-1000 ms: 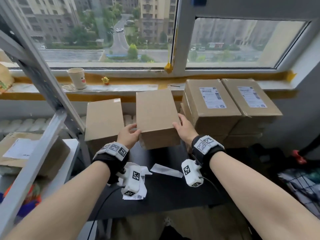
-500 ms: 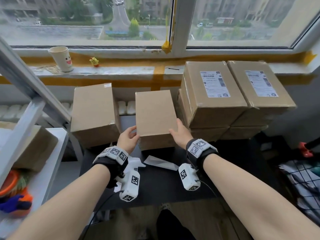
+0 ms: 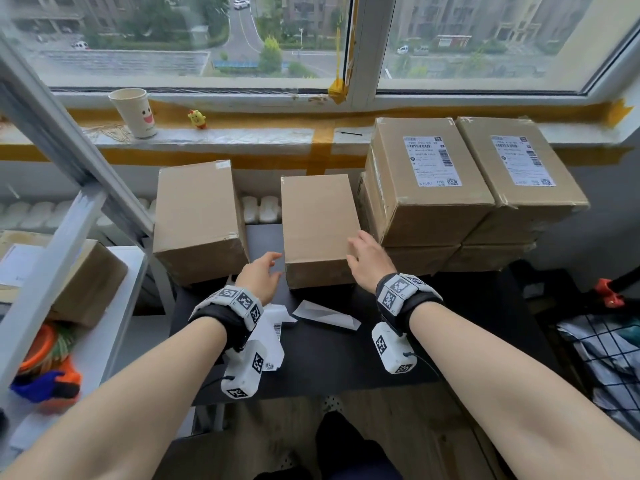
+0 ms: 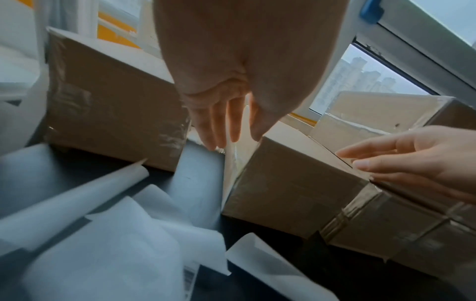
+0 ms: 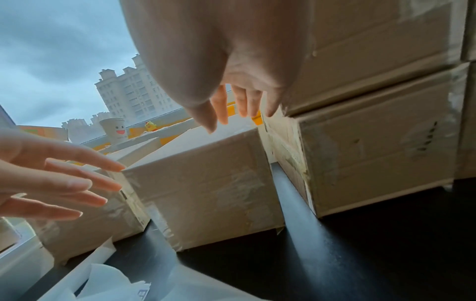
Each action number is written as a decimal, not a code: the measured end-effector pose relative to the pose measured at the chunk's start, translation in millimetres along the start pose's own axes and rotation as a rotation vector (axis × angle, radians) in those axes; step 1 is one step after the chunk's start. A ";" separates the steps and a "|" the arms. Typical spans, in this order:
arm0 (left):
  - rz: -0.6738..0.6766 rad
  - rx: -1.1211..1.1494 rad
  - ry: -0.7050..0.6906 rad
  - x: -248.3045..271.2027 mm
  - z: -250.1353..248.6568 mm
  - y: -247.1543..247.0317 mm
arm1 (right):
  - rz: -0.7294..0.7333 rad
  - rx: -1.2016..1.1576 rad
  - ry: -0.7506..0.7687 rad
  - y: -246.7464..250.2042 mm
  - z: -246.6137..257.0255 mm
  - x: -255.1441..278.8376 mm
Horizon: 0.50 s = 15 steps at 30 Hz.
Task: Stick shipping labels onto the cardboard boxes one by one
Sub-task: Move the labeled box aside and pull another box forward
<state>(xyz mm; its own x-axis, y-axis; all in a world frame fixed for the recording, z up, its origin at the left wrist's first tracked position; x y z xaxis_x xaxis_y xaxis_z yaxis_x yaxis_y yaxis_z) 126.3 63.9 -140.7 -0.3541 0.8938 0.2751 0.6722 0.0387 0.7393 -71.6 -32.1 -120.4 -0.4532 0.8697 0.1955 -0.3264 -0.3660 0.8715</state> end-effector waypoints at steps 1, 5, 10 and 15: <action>0.013 -0.033 -0.010 5.6 4.3 1.8 | -0.005 0.020 0.025 -0.4 3.7 4.7; 0.052 -0.135 -0.027 32.9 27.1 6.6 | -0.032 0.032 0.116 -12.2 20.4 24.1; 0.057 -0.199 -0.018 65.3 56.7 7.9 | 0.017 0.055 0.201 -46.1 43.3 49.8; 0.083 -0.243 0.008 89.4 85.6 -5.2 | 0.136 0.065 0.257 -90.0 62.3 70.6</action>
<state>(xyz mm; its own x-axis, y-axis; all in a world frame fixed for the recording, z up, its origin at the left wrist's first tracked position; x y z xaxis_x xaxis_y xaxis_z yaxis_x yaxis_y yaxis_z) 146.8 181.9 -172.6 -0.3101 0.8860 0.3447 0.5231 -0.1437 0.8400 -22.5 82.9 -157.1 -0.6869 0.6987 0.1998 -0.1977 -0.4443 0.8738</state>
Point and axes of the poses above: each hand's wrist, its own x-axis away from the middle knuckle, its own y-axis out of the back of the hand, z = x × y, the point moved 1 cm from there along -x, towards the middle knuckle, and after that the axes turned 2 degrees about x, right-handed, at the moved point
